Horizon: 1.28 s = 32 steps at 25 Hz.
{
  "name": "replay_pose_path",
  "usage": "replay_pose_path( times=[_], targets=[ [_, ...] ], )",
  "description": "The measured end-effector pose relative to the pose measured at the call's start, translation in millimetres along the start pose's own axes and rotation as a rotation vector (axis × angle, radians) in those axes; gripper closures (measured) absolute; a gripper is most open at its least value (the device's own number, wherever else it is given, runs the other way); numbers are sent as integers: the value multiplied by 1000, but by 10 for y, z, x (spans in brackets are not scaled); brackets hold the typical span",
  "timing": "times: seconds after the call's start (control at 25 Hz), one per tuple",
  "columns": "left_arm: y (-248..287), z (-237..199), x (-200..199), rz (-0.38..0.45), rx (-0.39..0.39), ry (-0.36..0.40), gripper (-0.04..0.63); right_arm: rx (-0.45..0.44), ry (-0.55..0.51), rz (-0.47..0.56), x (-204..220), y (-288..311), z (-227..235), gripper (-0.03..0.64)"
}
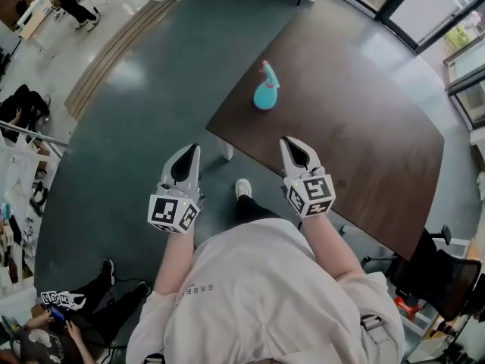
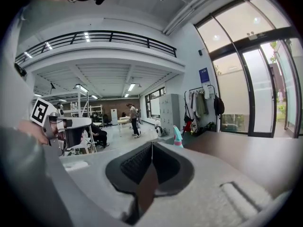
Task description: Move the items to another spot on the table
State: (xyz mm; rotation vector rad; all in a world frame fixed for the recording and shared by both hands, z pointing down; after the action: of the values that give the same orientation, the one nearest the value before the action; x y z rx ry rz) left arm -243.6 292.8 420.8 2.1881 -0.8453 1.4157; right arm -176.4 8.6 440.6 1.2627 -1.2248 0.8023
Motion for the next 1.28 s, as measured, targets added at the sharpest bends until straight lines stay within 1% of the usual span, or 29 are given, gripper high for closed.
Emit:
replay_pose_path(
  times=[0.2,0.36,0.48,0.6,0.68,0.76,0.84,1.0,1.12,1.28],
  targets=[
    [655,-175,-78,-6,16,11,586,-11,-5,6,-108,559,474,619],
    [1036,-259,-114,-10,23,13,586,-30,-15,-2,-166,901,703,570],
    [1245,-327,-85,-41,37,15,586,-30,-26,-11,-179,1070,767,547],
    [1437,-441,-69,-83,53,0,586,-34,-19,-38,-161,1231,783,499],
    [1582,-502,-87,-108,64,-11,586,-40,-10,-63,-116,1352,811,448],
    [1723,-567,-91,-131,84,-16,586,-41,5,-88,-54,1466,837,416],
    [1848,-677,-40,-150,112,-14,586,-29,17,-108,6,1562,840,413],
    [2072,-867,-4,-173,147,-10,586,5,7,-130,88,1718,828,413],
    [2159,-958,58,-191,172,-21,586,20,21,-146,147,1801,802,413],
    [2247,-1001,151,-205,201,-35,586,78,11,-160,226,1836,794,413]
  ],
)
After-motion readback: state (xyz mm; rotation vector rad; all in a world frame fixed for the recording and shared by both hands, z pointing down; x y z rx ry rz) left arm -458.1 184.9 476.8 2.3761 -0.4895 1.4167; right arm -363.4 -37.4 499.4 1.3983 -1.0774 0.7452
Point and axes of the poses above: the fingertips, and each gripper's own axes: y forward along the fingers, z to its right, x out of its underside, the point moved 9 cm from there along -y, backward along the fingers, and after that the axes turned 12 degrees about -y, right-handed, at the moved point
